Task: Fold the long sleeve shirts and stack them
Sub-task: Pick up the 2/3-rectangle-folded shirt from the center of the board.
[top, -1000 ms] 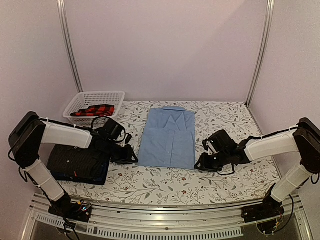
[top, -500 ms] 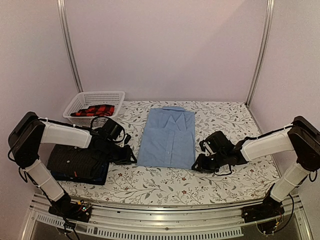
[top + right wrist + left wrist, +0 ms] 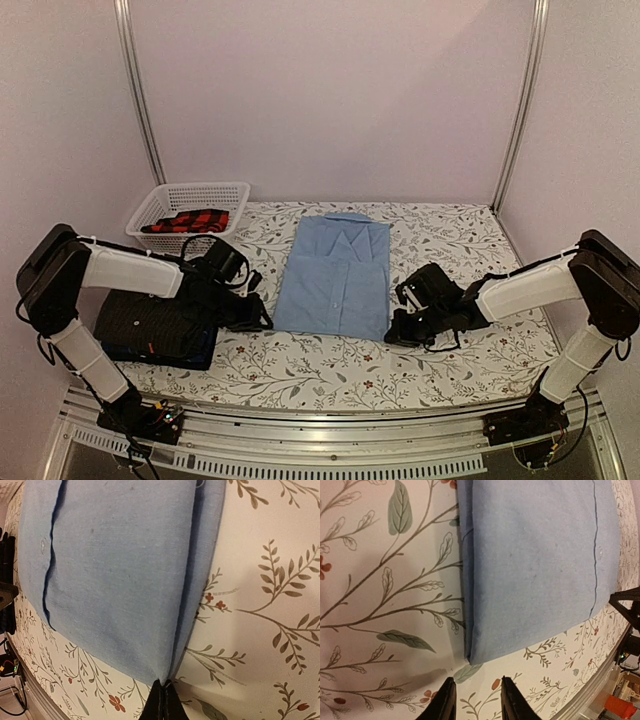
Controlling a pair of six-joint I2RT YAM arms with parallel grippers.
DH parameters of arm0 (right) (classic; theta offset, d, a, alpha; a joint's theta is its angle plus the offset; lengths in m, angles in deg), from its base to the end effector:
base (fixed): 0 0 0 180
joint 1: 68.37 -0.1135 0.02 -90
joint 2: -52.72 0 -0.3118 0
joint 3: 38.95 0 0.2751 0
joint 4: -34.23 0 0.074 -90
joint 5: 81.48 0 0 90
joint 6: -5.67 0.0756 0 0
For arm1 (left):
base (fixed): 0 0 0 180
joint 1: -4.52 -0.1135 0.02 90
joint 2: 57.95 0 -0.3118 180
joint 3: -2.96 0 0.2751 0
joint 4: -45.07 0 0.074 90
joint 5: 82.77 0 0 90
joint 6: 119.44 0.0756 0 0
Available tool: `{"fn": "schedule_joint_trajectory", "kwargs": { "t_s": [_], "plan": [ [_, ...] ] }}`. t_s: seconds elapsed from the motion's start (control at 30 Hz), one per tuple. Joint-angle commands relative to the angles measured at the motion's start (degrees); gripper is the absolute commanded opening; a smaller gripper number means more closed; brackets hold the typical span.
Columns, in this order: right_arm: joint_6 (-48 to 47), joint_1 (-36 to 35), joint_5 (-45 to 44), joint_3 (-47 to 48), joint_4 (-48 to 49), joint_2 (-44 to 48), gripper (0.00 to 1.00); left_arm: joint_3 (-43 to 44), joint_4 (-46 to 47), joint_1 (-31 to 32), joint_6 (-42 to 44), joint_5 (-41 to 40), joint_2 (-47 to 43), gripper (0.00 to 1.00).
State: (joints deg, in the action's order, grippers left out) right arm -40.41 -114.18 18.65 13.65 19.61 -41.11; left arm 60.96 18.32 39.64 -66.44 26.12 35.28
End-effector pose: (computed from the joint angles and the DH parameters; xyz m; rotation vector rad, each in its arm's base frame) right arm 0.2212 0.2466 0.1205 -0.1197 2.7374 0.7656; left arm 0.2564 -0.2102 0.1376 0.0710 2.8319 -0.7963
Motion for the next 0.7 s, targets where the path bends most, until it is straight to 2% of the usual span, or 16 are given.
{"fn": "schedule_joint_trajectory", "kwargs": {
  "t_s": [0.0,0.67],
  "plan": [
    [-0.38,-0.43,-2.39,-0.55,-4.65,1.87,0.00,-2.23,0.70,0.48,1.28,2.16,-1.47,0.31],
    [-0.48,-0.43,-2.48,-1.14,-4.90,2.24,0.00,-1.56,6.27,3.13,0.34,2.46,4.06,0.30]
  ]
}}
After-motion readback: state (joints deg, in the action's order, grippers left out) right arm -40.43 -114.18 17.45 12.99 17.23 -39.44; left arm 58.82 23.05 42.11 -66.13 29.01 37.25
